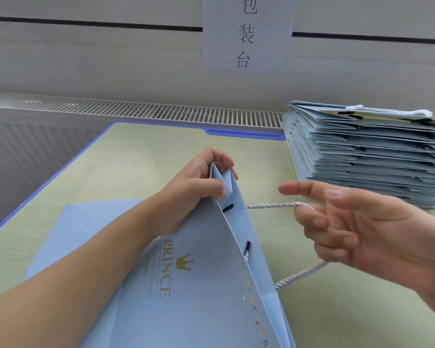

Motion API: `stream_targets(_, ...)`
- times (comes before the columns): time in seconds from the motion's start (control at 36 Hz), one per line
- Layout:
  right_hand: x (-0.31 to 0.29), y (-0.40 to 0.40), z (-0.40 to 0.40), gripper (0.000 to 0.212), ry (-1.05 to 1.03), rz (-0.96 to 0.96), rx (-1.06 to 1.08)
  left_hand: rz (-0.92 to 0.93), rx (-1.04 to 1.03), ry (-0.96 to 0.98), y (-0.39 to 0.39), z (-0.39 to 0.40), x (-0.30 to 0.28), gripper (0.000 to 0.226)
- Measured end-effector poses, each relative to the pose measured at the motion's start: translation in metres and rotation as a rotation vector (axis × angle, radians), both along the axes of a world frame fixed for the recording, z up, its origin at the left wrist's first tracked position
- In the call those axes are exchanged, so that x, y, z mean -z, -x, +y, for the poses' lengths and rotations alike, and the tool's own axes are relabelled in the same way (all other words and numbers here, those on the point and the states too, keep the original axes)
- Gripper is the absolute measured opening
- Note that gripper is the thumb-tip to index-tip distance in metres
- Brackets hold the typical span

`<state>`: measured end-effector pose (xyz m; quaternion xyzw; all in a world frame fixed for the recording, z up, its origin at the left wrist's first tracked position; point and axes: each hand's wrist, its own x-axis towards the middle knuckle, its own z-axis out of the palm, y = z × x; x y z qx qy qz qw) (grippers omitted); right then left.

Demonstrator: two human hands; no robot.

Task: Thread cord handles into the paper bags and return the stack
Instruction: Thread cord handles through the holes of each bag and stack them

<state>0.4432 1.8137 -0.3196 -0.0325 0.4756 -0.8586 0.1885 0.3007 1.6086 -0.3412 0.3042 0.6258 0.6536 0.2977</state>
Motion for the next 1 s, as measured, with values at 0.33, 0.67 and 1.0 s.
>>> stream_targets(0.33,-0.021,-0.002,0.000,0.018,-0.825,0.076,0.419,0.065,0.034,0.133,-0.004,0.003,0.003,0.054)
stream_targets(0.67,0.000,0.001,-0.014,0.016,-1.040,0.235,0.513,0.399,-0.005,0.307,-0.006,0.006,-0.002,0.033)
stream_targets(1.0,-0.048,-0.010,-0.034,0.065,-1.010,0.382,0.521,0.833,-0.393,-0.060,-0.021,-0.020,-0.148,0.028)
